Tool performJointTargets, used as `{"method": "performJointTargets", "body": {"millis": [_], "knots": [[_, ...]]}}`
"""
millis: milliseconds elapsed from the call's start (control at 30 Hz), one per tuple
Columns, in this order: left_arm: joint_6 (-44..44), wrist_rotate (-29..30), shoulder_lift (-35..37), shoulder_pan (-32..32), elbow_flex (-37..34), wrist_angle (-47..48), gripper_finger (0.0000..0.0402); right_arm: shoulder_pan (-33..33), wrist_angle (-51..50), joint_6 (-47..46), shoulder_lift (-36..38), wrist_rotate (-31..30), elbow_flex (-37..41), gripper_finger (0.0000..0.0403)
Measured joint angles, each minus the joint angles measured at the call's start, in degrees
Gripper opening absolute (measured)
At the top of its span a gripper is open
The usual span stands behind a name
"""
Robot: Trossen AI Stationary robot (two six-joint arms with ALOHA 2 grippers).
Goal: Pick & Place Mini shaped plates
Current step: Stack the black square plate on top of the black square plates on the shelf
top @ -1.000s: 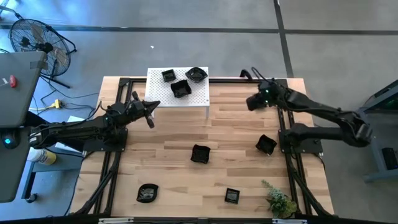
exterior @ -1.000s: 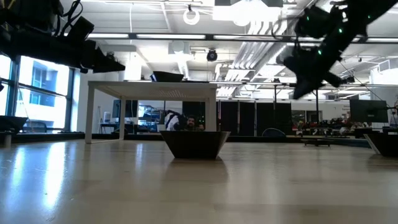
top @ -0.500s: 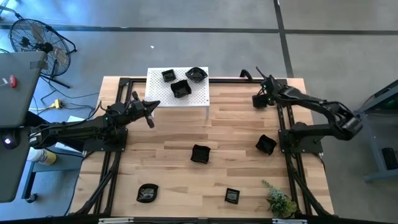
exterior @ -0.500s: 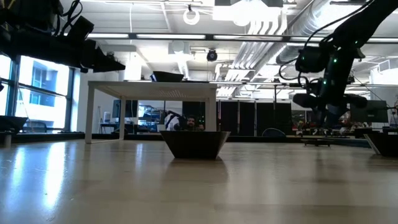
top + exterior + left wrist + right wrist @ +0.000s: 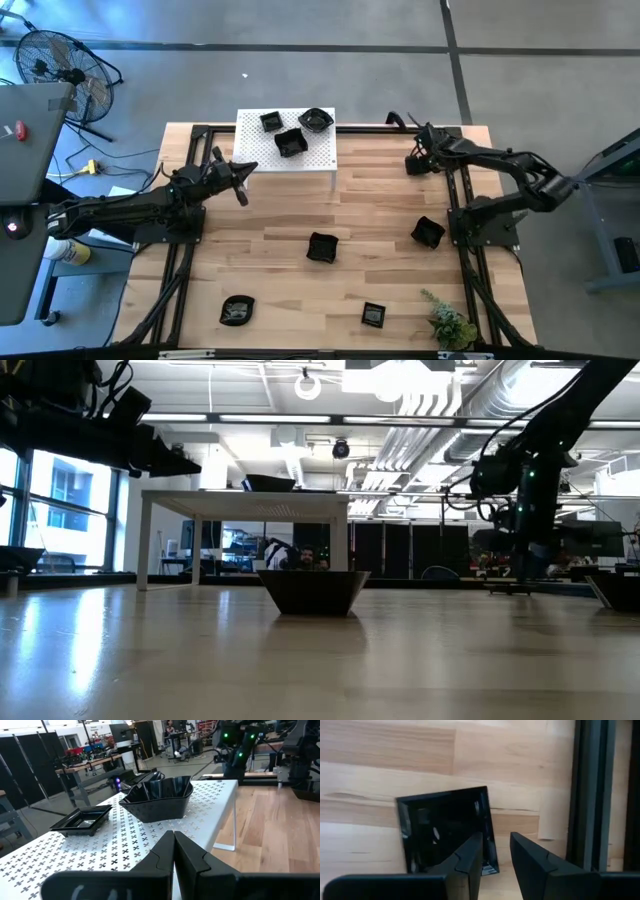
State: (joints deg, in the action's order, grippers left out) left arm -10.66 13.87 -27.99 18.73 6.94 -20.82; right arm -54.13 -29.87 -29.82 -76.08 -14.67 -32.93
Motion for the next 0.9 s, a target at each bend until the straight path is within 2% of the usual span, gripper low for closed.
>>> {"method": "performJointTargets", "body": {"millis": [200, 367, 567, 900], "knots": [[0.00, 0.00, 0.00, 0.02, 0.00, 0.00, 0.0005, 0.02, 1.23, -0.20, -3.20, 1.76, 0.00, 0.0089], [0.00, 0.00, 0.02, 0.02, 0.00, -0.02, 0.0005, 0.00, 2.02, 0.08, -3.52, 4.93, -0.07, 0.0061], [-0.01, 0.00, 0.02, 0.00, 0.00, -0.01, 0.0005, 0.00, 2.09, 0.72, -1.54, 7.58, -0.02, 0.0008], [0.00, 0.02, 0.02, 0.01, 0.00, -0.02, 0.0005, 2.11, 1.73, 0.92, 5.25, 11.71, 0.00, 0.0003]]}}
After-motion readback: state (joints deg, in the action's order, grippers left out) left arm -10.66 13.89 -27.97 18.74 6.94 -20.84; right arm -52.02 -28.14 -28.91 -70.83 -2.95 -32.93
